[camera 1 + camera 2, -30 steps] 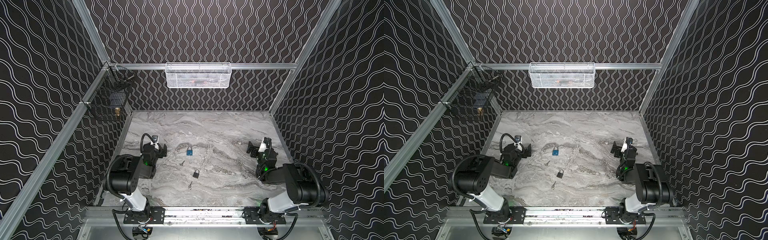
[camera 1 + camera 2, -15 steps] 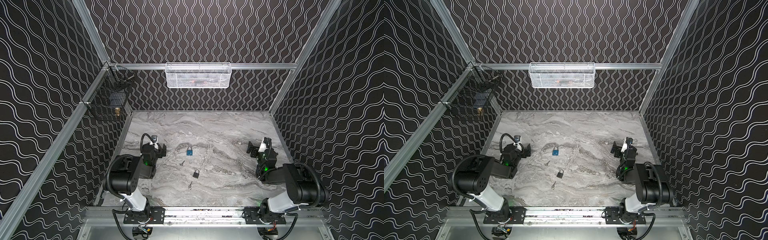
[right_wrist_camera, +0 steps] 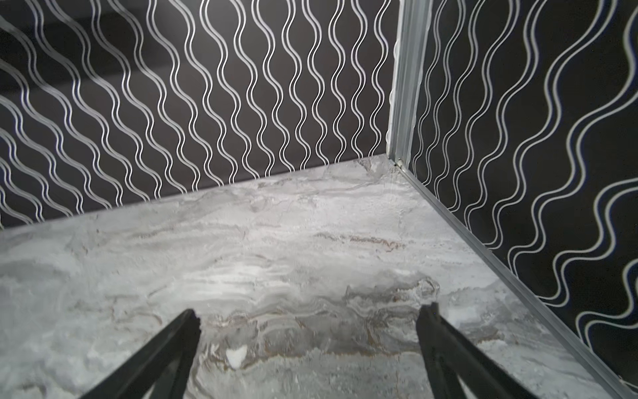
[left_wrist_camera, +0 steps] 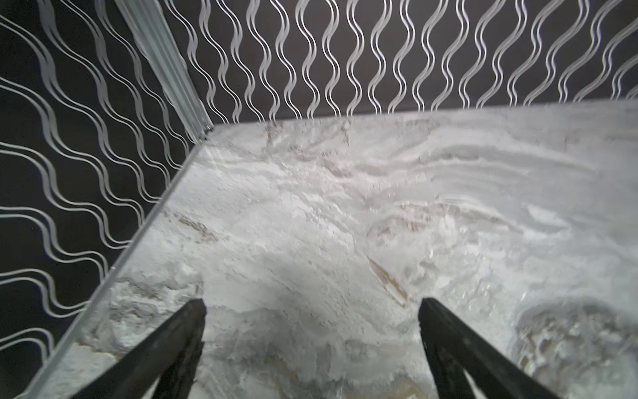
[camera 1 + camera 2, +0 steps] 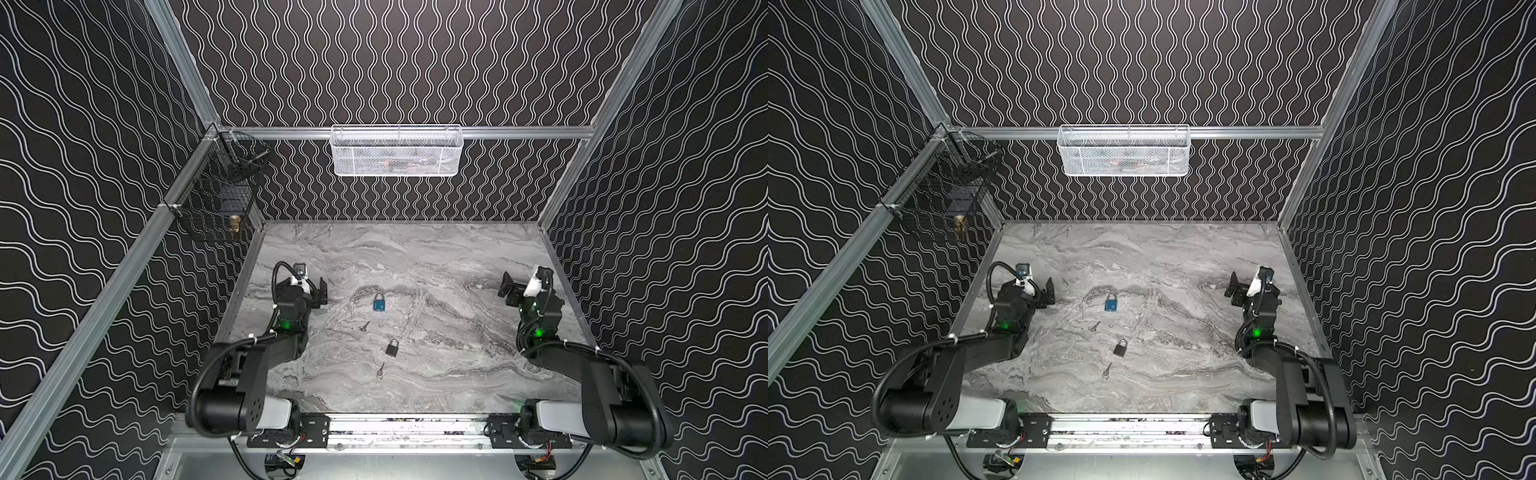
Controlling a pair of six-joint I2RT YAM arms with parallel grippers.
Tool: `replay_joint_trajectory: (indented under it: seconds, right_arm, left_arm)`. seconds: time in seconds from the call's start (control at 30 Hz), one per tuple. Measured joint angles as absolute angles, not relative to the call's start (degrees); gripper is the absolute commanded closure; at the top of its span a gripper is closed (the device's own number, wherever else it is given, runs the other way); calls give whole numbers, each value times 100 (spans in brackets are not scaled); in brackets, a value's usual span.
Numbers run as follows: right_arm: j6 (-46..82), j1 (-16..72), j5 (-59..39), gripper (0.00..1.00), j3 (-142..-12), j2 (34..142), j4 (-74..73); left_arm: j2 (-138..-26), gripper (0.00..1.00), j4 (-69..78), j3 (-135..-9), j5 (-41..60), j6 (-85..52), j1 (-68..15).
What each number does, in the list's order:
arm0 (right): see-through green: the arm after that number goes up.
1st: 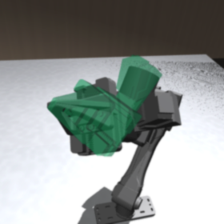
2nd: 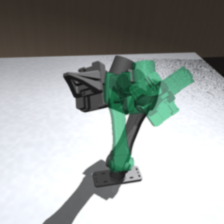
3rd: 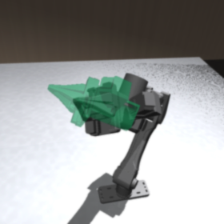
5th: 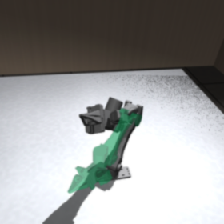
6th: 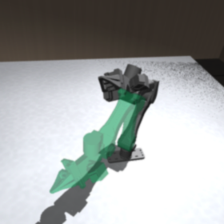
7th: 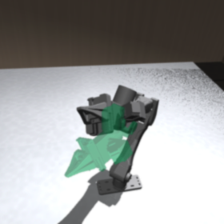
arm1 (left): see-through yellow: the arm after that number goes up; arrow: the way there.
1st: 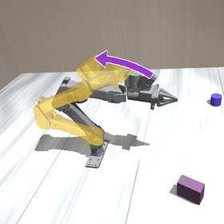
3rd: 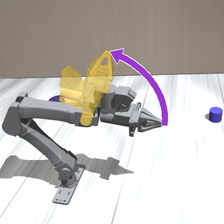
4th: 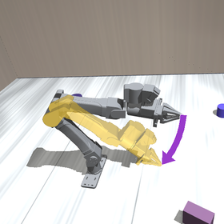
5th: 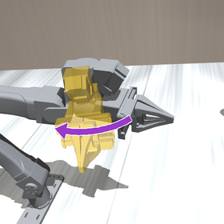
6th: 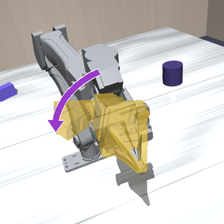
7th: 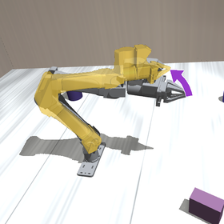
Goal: Unlock with the key
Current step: 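Reach the right gripper toward the ringed silver key near the black padlock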
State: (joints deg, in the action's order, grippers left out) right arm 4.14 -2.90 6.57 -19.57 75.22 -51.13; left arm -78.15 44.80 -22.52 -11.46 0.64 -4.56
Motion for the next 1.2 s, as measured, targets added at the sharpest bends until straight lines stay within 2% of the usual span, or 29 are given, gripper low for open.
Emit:
replay_joint_trajectory:
  seconds: [0.2,0.43,0.8,0.93,1.2]
  right_arm:
    - [974,-307,504,1,-2445,6869,-3667]
    - [2536,-386,462,1,-2742,6224,-2134]
    - [2908,-274,-473,1,-2939,5487,-534]
    - [2864,202,-604,1,-3166,5428,-32]
    - [2738,2126,-104,1,-3756,5561,1059]
  left_arm:
    - [-6886,1,3044,-2794,-1170,-829,-456]
    - [-6519,1,1542,-3098,-1243,-2386,-436]
    - [-5927,1,604,-3107,40,-3216,-397]
    - [-5701,1,360,-3107,648,-3389,-438]
    - [-4982,1,-377,-3127,1317,-3433,-904]
